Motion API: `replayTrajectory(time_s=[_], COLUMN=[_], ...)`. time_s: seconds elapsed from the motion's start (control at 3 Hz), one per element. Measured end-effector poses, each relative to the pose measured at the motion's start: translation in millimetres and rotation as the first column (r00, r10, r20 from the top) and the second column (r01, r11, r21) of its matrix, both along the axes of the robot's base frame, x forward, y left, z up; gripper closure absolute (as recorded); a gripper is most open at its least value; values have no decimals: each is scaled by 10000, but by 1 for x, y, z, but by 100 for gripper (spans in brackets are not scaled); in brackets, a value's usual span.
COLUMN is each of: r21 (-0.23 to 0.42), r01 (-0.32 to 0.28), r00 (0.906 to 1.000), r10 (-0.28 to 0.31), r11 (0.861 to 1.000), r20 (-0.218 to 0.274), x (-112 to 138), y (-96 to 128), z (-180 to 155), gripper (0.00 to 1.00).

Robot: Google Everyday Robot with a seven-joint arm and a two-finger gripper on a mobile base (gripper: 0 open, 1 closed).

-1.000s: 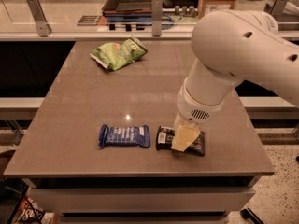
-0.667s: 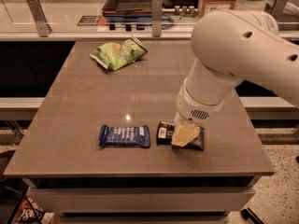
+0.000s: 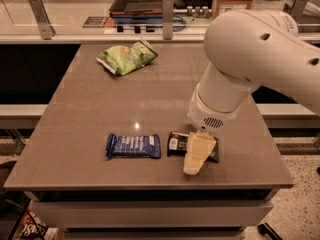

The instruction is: Move rxbar chocolate near rxbar blueberry

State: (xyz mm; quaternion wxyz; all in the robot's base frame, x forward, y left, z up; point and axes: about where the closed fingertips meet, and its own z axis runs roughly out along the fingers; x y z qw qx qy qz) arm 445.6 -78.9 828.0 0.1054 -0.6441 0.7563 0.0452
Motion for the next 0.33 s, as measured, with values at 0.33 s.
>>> replayTrajectory(time_s=[0.33], r21=[0], r01=[0], r00=[10000], r10=[0], r11=[10000], r20=[1], x=[0], y=[0], z=[0], gripper=[0])
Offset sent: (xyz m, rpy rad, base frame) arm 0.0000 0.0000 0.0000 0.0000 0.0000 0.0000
